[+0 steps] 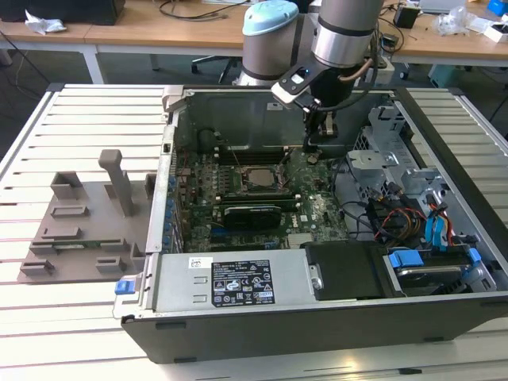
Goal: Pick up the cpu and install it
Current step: 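Close the cpu cover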
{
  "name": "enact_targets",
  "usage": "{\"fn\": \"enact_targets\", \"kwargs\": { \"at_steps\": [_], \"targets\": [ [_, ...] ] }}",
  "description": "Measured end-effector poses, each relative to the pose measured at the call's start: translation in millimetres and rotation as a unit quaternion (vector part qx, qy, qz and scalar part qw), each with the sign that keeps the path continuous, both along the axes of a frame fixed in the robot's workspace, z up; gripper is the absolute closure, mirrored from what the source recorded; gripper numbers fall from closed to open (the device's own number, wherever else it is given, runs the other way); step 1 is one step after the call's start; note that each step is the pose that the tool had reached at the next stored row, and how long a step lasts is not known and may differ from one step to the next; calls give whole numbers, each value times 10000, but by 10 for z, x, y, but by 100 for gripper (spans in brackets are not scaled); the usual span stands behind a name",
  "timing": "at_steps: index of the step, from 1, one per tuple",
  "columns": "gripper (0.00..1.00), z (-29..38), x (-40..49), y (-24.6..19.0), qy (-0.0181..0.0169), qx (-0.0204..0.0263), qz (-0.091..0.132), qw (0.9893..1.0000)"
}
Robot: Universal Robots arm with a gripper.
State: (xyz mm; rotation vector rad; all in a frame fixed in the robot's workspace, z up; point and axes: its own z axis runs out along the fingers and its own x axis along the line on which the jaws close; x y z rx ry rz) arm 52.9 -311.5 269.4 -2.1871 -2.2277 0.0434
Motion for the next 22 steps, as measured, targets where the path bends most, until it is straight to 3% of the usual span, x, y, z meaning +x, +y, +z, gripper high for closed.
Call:
{"fn": "enact_targets", "kwargs": {
  "at_steps": [6, 22],
  "targets": [
    [89, -120, -9, 0, 0, 1, 0, 10000],
    [89, -127, -181, 0, 0, 0, 0, 10000]
  ]
}}
